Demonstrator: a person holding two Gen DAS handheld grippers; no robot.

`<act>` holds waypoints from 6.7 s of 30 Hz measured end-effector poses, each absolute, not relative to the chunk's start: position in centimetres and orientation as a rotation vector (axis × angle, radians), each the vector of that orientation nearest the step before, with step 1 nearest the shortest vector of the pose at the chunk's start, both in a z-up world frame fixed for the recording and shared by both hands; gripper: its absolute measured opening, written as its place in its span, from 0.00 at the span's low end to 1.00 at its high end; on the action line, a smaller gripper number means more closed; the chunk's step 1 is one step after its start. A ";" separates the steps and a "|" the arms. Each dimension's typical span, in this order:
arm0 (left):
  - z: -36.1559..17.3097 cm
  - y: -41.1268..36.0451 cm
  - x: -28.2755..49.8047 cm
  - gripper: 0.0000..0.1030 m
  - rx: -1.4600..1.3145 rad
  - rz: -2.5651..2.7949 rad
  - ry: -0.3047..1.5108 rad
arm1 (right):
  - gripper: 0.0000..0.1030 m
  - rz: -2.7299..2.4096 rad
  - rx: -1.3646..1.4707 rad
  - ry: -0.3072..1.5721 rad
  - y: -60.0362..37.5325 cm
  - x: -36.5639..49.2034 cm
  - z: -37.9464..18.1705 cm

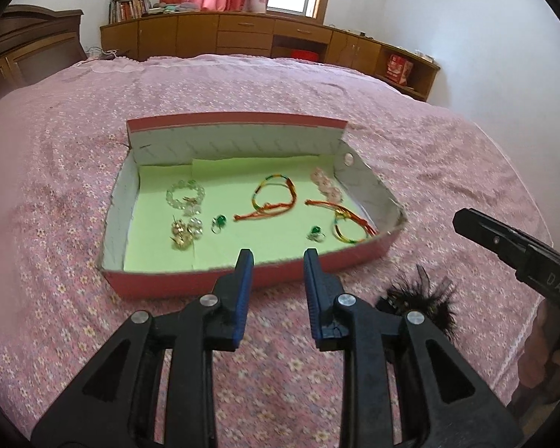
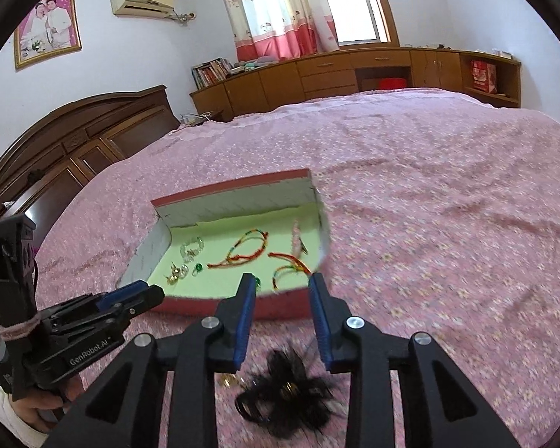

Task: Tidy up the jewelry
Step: 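Withdraw both open tools from the shoebox toward the black feather hair clip, then grasp the black feather hair clip with the right tool while the left tool approaches the gold charm, then grasp the small gold charm with the left tool while the right tool lifts the feather clip, then carry the gold charm into the shoebox with the left tool while the right tool carries the feather clip in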

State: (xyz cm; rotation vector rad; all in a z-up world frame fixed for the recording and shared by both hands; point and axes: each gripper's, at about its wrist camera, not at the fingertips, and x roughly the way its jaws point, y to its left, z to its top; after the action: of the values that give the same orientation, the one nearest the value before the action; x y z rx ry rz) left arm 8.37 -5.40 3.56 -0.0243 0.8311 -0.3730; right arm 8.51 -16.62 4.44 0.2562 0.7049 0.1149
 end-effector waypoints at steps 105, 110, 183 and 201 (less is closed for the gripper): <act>0.0 1.4 4.3 0.08 -0.114 -0.258 0.897 | 0.65 0.077 0.223 0.887 -14.6 6.0 -3.2; -0.2 1.5 4.4 0.08 -0.113 -0.250 0.903 | 0.64 0.101 0.255 0.894 -14.8 6.2 -3.6; 7.9 -0.8 6.2 0.08 -0.072 -0.234 0.579 | 0.15 0.219 0.236 0.479 -11.1 5.8 6.5; 6.2 -1.2 9.8 0.08 -0.053 -0.214 0.610 | 0.15 0.224 0.230 0.484 -10.5 9.6 5.9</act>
State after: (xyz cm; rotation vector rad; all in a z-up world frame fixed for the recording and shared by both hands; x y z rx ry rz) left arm 9.83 -1.20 6.16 -0.0528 0.6101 -0.2143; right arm 9.60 -10.52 5.94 0.2297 0.4839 0.2241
